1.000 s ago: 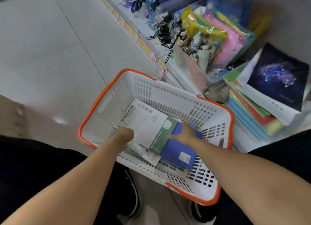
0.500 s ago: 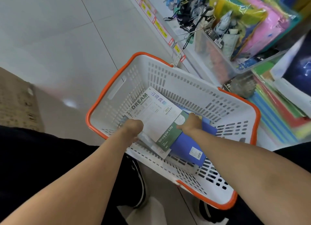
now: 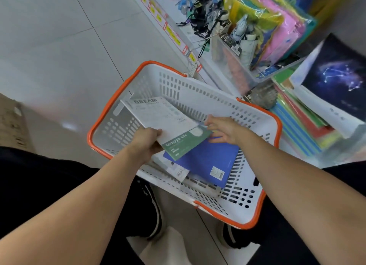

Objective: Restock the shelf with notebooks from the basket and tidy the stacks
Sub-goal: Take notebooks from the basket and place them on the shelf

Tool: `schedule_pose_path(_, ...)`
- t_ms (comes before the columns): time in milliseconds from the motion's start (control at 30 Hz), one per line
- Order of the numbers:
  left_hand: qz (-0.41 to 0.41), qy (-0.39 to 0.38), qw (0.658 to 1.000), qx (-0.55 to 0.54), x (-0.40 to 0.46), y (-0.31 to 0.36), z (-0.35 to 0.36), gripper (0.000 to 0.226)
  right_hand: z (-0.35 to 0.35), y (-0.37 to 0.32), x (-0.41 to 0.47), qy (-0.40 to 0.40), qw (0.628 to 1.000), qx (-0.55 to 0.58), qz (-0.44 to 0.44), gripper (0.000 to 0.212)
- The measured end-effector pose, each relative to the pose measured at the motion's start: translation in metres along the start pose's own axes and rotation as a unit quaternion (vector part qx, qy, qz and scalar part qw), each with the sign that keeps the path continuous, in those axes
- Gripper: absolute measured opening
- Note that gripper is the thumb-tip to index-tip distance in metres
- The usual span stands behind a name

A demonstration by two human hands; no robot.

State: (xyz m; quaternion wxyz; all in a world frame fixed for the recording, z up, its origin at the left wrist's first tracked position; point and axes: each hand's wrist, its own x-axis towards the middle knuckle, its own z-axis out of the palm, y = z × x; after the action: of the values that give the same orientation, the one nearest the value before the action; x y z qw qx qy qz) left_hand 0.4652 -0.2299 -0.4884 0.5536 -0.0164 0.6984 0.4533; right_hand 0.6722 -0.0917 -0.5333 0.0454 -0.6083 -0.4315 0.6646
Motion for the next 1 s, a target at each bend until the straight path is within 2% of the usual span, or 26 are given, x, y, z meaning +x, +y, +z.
schedule_pose_path(33,0.039,0.028,0.998,0.038,-0.002,0.0,0.0,0.026,-0.003,0.009,0.008,0.078,0.991,-0.109,-0.024,0.041)
schedule_pose_path(67,0.085,0.056,0.99,0.096,-0.004,-0.001,0.0,0.024,-0.005,0.018,0.013,0.128,0.963,-0.235,-0.036,0.049)
schedule_pose_path(133,0.178,0.101,0.953,0.221,-0.011,-0.003,-0.004,0.018,-0.006,0.043,0.017,0.134,0.9,-0.415,-0.004,0.075)
schedule_pose_path(200,0.232,0.136,0.919,0.288,-0.017,-0.005,-0.008,0.022,-0.004,0.068,0.018,0.111,0.867,-0.485,0.031,0.103)
schedule_pose_path(267,0.239,0.167,0.908,0.301,-0.02,-0.002,-0.009,0.026,-0.002,0.079,0.015,0.136,0.849,-0.51,0.026,0.111)
schedule_pose_path(300,0.236,0.183,0.906,0.301,-0.021,0.0,-0.009,0.026,-0.001,0.077,0.013,0.15,0.846,-0.511,0.019,0.106)
schedule_pose_path(333,0.231,0.195,0.904,0.302,-0.023,0.003,-0.009,0.027,-0.001,0.071,0.01,0.148,0.847,-0.51,0.009,0.091)
schedule_pose_path(400,0.229,0.209,0.893,0.326,-0.028,0.007,-0.007,0.027,-0.004,0.049,0.001,0.083,0.851,-0.519,-0.001,0.058)
schedule_pose_path(467,0.236,0.214,0.876,0.362,-0.033,0.012,-0.005,0.029,-0.004,0.016,-0.014,-0.024,0.846,-0.532,-0.001,0.048)
schedule_pose_path(533,0.24,0.221,0.86,0.392,-0.041,0.019,-0.002,0.029,-0.002,-0.027,-0.036,-0.059,0.861,-0.505,-0.025,0.042)
schedule_pose_path(600,0.24,0.222,0.849,0.415,-0.052,0.027,0.002,0.031,0.003,-0.073,-0.07,-0.023,0.86,-0.503,-0.087,0.026)
schedule_pose_path(633,0.24,0.217,0.85,0.416,-0.057,0.031,0.004,0.032,0.009,-0.093,-0.089,0.005,0.853,-0.51,-0.112,0.023)
schedule_pose_path(667,0.239,0.206,0.859,0.403,-0.062,0.035,0.006,0.032,0.016,-0.109,-0.107,0.033,0.844,-0.517,-0.137,0.03)
schedule_pose_path(733,0.247,0.157,0.903,0.316,-0.07,0.044,0.013,0.03,0.035,-0.13,-0.142,0.066,0.82,-0.538,-0.184,0.032)
schedule_pose_path(800,0.243,0.076,0.95,0.181,-0.081,0.058,0.024,0.029,0.057,-0.137,-0.172,0.079,0.797,-0.554,-0.229,0.012)
schedule_pose_path(833,0.237,0.044,0.962,0.126,-0.086,0.065,0.03,0.031,0.068,-0.137,-0.185,0.081,0.786,-0.556,-0.257,0.008)
schedule_pose_path(933,0.29,0.006,0.955,0.066,-0.108,0.089,0.043,0.022,0.089,-0.136,-0.216,0.116,0.746,-0.57,-0.323,0.023)
schedule_pose_path(1000,0.331,-0.01,0.943,0.037,-0.124,0.103,0.05,0.037,0.086,-0.141,-0.229,0.146,0.749,-0.553,-0.336,0.027)
